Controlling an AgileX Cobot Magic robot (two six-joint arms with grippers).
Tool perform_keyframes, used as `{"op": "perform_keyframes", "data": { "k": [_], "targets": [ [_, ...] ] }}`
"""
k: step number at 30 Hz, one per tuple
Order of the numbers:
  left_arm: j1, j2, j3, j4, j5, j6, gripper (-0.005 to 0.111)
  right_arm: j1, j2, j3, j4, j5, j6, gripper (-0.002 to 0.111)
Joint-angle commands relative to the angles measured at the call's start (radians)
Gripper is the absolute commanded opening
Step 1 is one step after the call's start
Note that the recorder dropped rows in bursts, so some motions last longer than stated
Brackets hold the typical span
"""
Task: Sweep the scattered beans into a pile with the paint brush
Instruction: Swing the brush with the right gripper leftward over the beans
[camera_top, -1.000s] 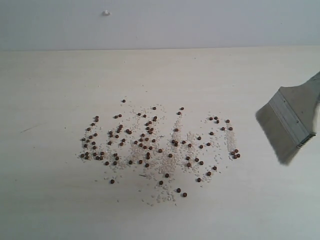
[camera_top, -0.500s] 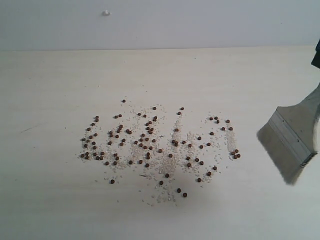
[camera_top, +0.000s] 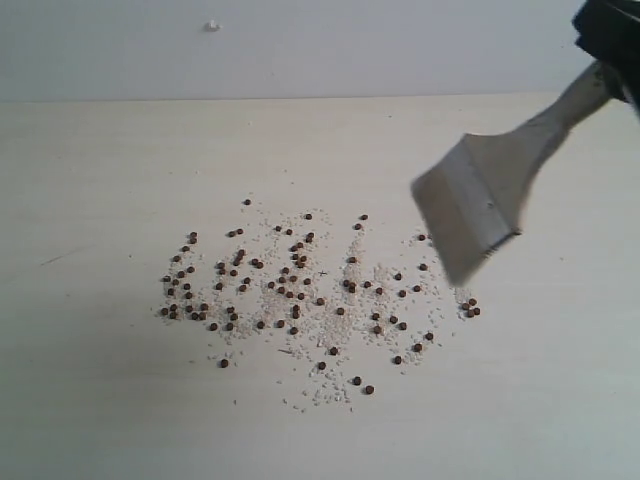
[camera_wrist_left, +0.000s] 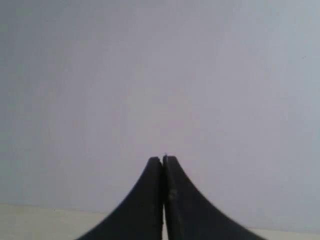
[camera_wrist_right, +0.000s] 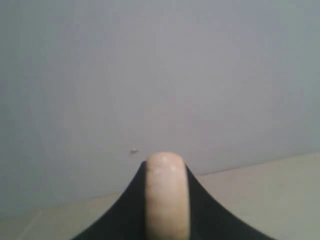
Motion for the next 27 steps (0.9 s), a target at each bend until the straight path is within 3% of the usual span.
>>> {"op": "perform_keyframes", "data": {
  "k": [1, 7, 13, 20, 27],
  "targets": [
    [0.002, -0.001, 0.005, -0.008, 0.002, 0.005, 0.0, 0.133, 0.177, 0.003, -0.047, -0.267, 0.089, 0.0],
    [0.002, -0.001, 0.005, -0.008, 0.002, 0.005, 0.0, 0.285, 0.481, -0.063, -0.016, -0.52, 0.152, 0.0],
    [0.002, -0.001, 0.005, -0.008, 0.002, 0.005, 0.0, 0.395, 0.713, -0.26, 0.001, -0.602, 0.212, 0.0],
    [0.002, -0.001, 0.005, -0.008, 0.002, 0.005, 0.0, 0.543, 0.904, -0.449, 0.312, -0.671, 0.205, 0.0],
    [0.002, -0.001, 0.005, -0.008, 0.002, 0.005, 0.0, 0.601, 1.062, -0.636, 0.428, -0.658, 0.172, 0.0]
  ]
}}
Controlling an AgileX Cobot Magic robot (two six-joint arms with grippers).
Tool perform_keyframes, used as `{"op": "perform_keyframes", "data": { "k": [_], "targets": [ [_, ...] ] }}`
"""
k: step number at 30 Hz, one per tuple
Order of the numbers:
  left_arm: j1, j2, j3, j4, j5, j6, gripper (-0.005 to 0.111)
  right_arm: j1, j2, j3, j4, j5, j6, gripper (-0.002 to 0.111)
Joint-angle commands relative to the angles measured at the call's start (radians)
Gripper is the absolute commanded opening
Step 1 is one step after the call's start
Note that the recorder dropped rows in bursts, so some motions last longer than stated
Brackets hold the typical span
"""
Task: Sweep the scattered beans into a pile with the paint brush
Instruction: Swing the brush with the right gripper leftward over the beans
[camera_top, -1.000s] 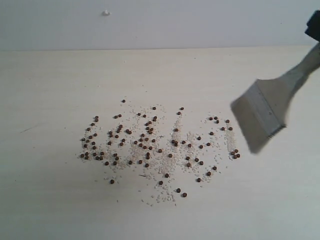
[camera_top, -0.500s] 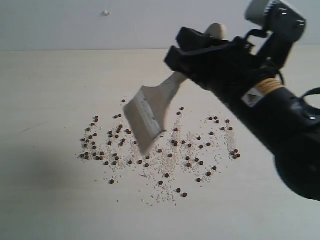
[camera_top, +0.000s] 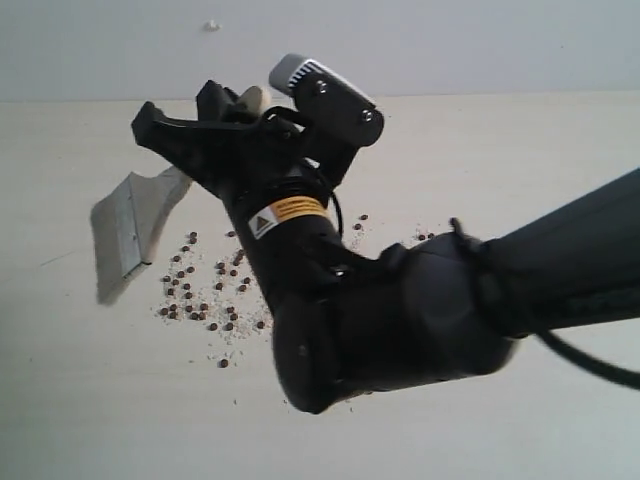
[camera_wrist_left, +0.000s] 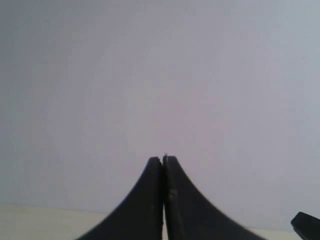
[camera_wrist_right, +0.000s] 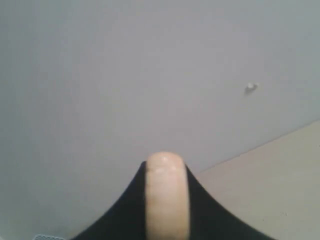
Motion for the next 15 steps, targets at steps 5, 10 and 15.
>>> {"op": "perform_keyframes", "data": {
  "k": [5, 10, 15],
  "targets": [
    [0.002, -0.001, 0.005, -0.008, 0.002, 0.005, 0.0, 0.022, 0.159, -0.208, 0.156, 0.089, -0.117, 0.0],
    [0.002, -0.001, 0.005, -0.008, 0.002, 0.005, 0.0, 0.022, 0.213, -0.276, 0.258, 0.18, -0.258, 0.0],
    [0.002, -0.001, 0.005, -0.008, 0.002, 0.005, 0.0, 0.022, 0.224, -0.297, 0.306, 0.194, -0.443, 0.0]
  ]
}}
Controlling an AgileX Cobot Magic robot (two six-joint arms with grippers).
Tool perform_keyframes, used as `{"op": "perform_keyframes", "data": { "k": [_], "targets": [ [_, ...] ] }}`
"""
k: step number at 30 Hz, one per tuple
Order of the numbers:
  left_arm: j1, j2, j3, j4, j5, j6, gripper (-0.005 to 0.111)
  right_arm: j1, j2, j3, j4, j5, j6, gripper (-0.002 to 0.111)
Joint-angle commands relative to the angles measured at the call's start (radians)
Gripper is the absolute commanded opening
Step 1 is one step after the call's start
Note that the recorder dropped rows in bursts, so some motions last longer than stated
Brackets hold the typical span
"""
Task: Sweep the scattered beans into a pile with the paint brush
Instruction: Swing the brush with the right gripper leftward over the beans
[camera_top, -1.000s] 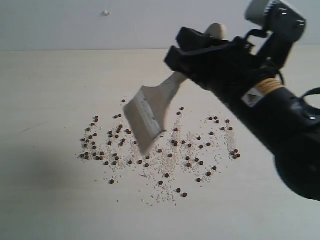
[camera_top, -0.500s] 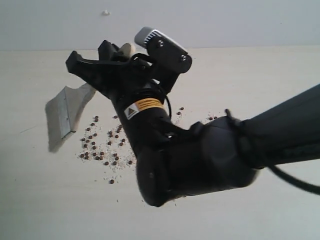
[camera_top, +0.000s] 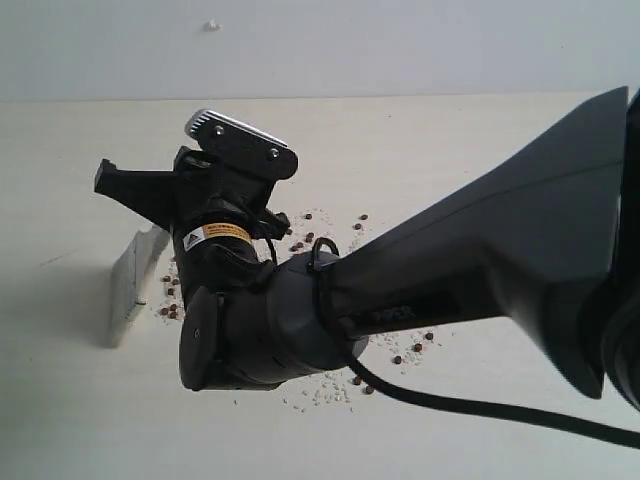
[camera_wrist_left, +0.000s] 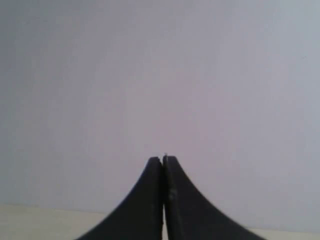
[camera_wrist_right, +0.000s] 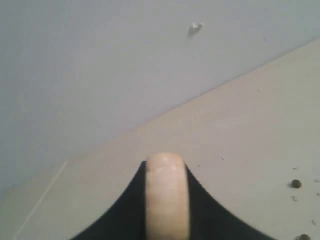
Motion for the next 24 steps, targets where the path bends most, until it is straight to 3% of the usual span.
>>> {"op": "perform_keyframes", "data": {
  "k": [1, 15, 24],
  "targets": [
    [0.002, -0.001, 0.005, -0.008, 0.002, 0.005, 0.0, 0.002, -0.005, -0.017, 0.061, 0.002, -0.198, 0.0],
    [0.002, -0.001, 0.005, -0.008, 0.002, 0.005, 0.0, 0.002, -0.054, -0.017, 0.393, -0.095, -0.773, 0.0],
    [0.002, -0.001, 0.005, -0.008, 0.002, 0.005, 0.0, 0.002, -0.093, -0.017, 0.443, -0.171, -0.87, 0.0]
  ]
}}
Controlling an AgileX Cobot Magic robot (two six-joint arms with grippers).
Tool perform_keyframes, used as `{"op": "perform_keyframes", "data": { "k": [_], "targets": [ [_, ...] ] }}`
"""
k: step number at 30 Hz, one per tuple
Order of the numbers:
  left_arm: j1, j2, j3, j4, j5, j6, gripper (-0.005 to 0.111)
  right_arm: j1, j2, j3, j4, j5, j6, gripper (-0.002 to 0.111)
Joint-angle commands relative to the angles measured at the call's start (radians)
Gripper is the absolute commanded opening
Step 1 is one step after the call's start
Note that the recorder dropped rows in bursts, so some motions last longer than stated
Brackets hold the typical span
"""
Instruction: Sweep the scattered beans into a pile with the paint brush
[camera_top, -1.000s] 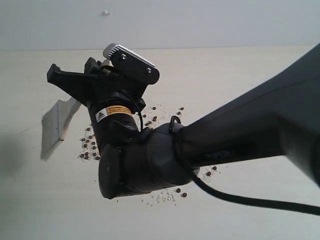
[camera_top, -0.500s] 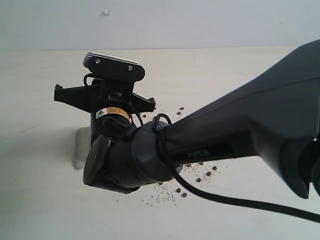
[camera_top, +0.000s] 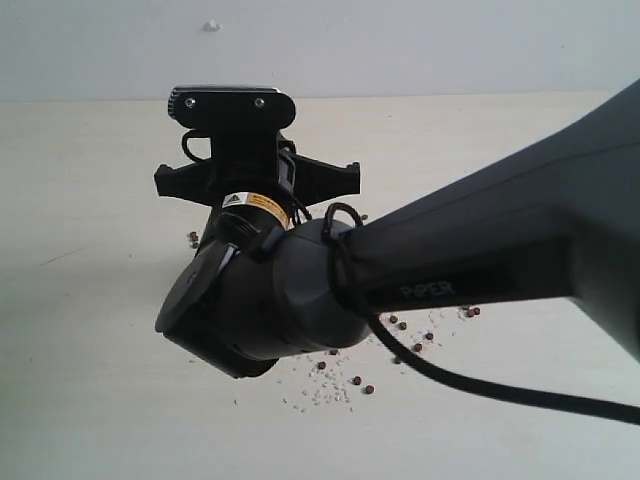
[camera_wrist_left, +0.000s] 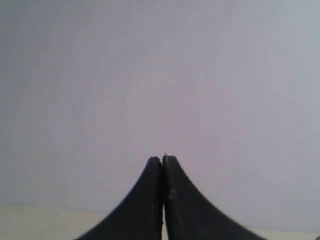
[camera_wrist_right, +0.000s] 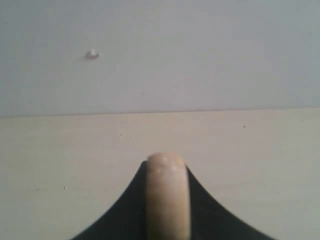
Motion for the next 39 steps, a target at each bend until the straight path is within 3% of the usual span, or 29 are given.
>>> {"op": "perform_keyframes", "data": {
  "k": [1, 10, 31, 34, 39],
  "targets": [
    [0.002, -0.001, 0.005, -0.008, 0.002, 0.005, 0.0, -0.002, -0.023, 0.005, 0.017, -0.028, -0.002, 0.0],
    [0.002, -0.001, 0.005, -0.008, 0.002, 0.005, 0.0, -0.002, -0.089, 0.005, -0.14, 0.037, 0.14, 0.0],
    [0.002, -0.001, 0.005, -0.008, 0.002, 0.005, 0.0, -0.01, -0.158, 0.003, -0.253, 0.042, 0.291, 0.0],
    [0.002, -0.001, 0.005, -0.008, 0.002, 0.005, 0.0, -0.062, -0.125, 0.003, -0.388, 0.122, 0.519, 0.0],
    [0.002, -0.001, 0.005, -0.008, 0.002, 0.005, 0.0, -0.133, -0.035, 0.003, -0.545, 0.102, 0.855, 0.0]
  ]
}}
